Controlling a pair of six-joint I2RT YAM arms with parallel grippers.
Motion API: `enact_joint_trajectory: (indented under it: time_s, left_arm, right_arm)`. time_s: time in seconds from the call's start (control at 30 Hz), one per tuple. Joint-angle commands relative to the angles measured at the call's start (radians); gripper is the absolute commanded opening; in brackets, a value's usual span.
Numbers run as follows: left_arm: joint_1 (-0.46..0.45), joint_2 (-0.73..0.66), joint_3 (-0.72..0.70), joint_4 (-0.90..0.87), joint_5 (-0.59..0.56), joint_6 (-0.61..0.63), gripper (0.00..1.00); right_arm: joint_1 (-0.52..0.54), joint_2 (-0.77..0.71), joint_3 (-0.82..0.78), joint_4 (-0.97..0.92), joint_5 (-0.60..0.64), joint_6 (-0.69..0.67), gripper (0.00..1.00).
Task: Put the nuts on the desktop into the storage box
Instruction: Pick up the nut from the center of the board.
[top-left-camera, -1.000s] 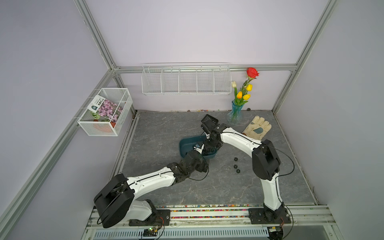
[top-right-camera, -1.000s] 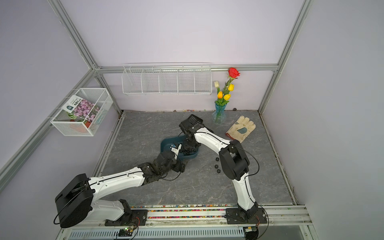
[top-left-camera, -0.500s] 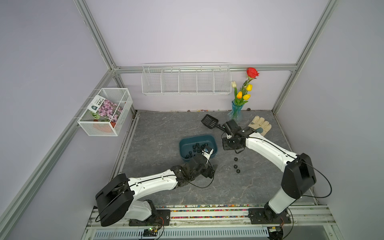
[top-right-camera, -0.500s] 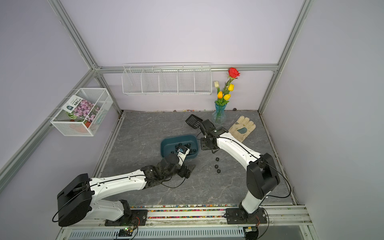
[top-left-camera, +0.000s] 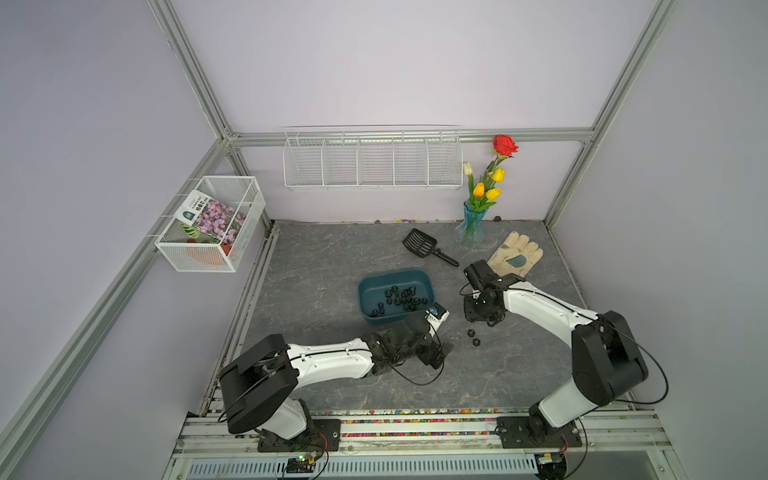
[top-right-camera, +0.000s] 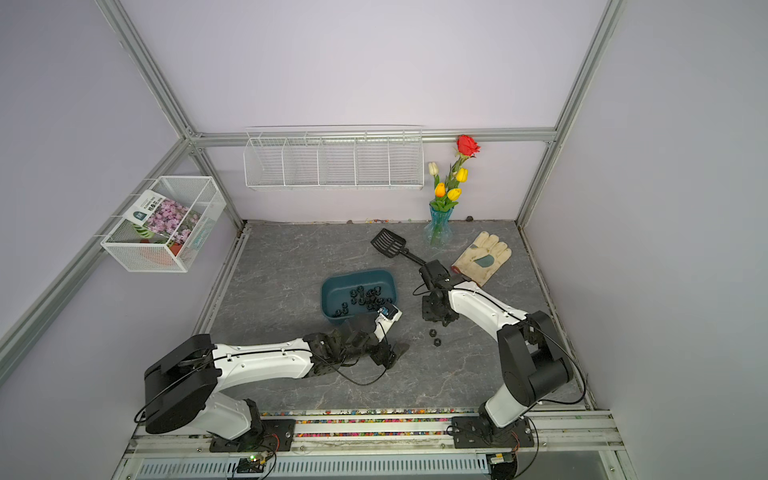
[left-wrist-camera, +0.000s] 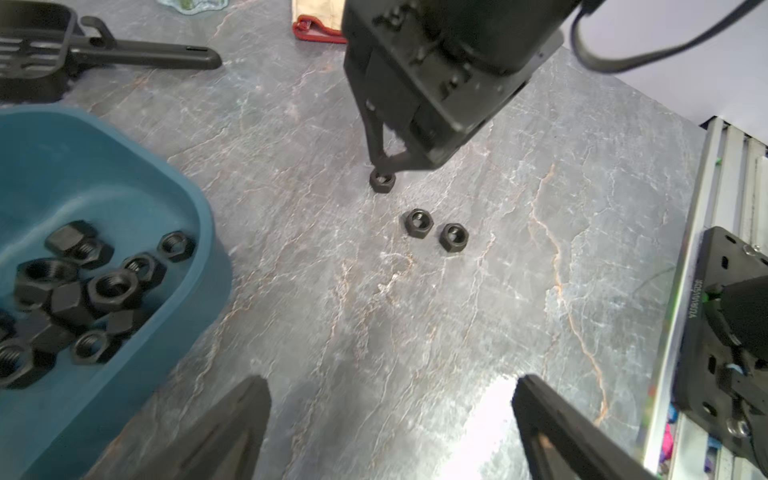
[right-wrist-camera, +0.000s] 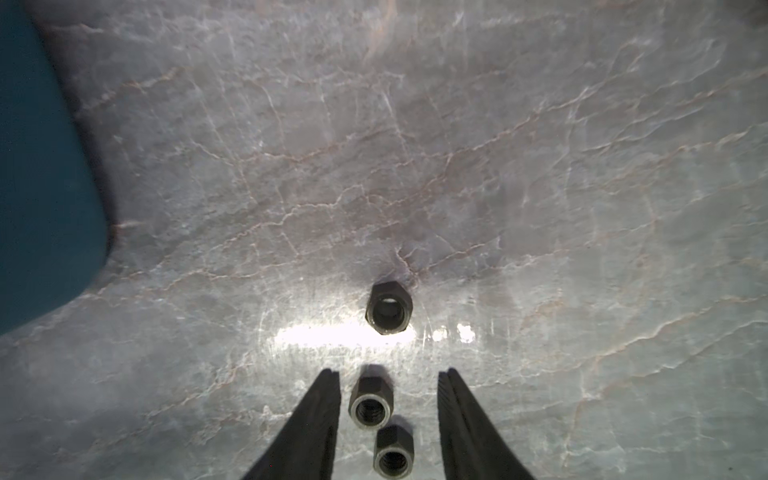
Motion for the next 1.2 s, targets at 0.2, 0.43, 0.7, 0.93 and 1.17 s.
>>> enact_joint_trajectory:
  time_s: [0.2,0.43,0.7,0.93,1.17]
  left_arm:
    - [-0.005,0.028,0.028,0.032,0.025,0.019,0.96]
    - [-0.006,0.037,0.03,0.031,0.021,0.019,0.96]
    - [-0.006,0.044,0.032,0.031,0.015,0.02,0.96]
    - [-0.006,0.048,0.034,0.03,0.013,0.019,0.96]
    - [-0.006,0.051,0.036,0.027,0.013,0.018,0.96]
  right_arm:
    - [-0.019,0.04,-0.046,0.074,-0.023,0.017,0.44]
    - [-0.026,0.088,-0.051,0.1,-0.029,0.015,0.44]
    - [-0.027,0.138,-0.045,0.119,-0.028,0.015,0.42]
    - [-0.027,0.139,-0.049,0.116,-0.022,0.014,0.34]
    - [-0.028,0.145,-0.049,0.116,-0.021,0.011,0.24]
